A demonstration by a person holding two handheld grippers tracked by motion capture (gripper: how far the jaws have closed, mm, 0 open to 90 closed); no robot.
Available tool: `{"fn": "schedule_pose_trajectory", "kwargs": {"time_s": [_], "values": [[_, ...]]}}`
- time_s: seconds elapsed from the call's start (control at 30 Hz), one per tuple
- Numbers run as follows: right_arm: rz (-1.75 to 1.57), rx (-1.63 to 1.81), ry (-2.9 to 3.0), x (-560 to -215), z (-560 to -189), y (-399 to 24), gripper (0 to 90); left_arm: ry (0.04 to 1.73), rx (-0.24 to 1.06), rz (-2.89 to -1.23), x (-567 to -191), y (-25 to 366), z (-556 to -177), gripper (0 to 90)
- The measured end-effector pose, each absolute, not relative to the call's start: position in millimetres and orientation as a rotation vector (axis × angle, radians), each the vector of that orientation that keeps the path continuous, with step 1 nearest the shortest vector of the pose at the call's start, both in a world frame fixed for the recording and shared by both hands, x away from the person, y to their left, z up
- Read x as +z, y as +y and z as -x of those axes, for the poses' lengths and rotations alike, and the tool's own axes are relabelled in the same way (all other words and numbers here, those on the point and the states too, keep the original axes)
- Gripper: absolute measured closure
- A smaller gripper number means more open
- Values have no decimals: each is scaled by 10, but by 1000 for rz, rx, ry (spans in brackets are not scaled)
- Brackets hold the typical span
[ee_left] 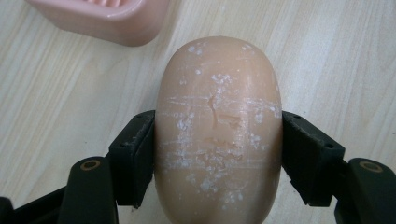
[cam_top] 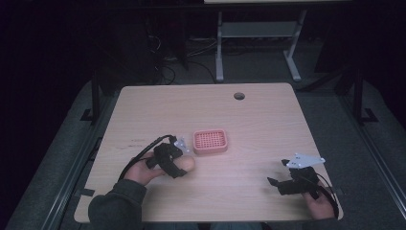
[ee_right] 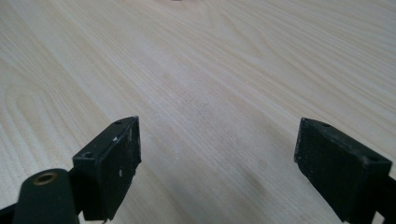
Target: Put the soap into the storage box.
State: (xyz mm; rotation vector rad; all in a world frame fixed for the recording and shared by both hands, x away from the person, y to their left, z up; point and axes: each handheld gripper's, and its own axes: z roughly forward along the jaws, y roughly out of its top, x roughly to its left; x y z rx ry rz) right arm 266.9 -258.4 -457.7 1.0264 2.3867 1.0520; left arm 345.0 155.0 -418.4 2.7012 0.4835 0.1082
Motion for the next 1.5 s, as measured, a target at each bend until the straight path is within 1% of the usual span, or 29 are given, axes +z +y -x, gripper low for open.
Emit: {"fn": "schedule_pose_trajectory", "kwargs": {"time_s": [0.73,1.5], "values": [[-1020,1064,2374,-4572,-2679,-2615,142,468,90,-2705,-4094,1446,-3638,322],[-1026,1074,2370,-4561,-2670,-2620,141,457,105,-2697,-3983,1333,-3830,322]]}}
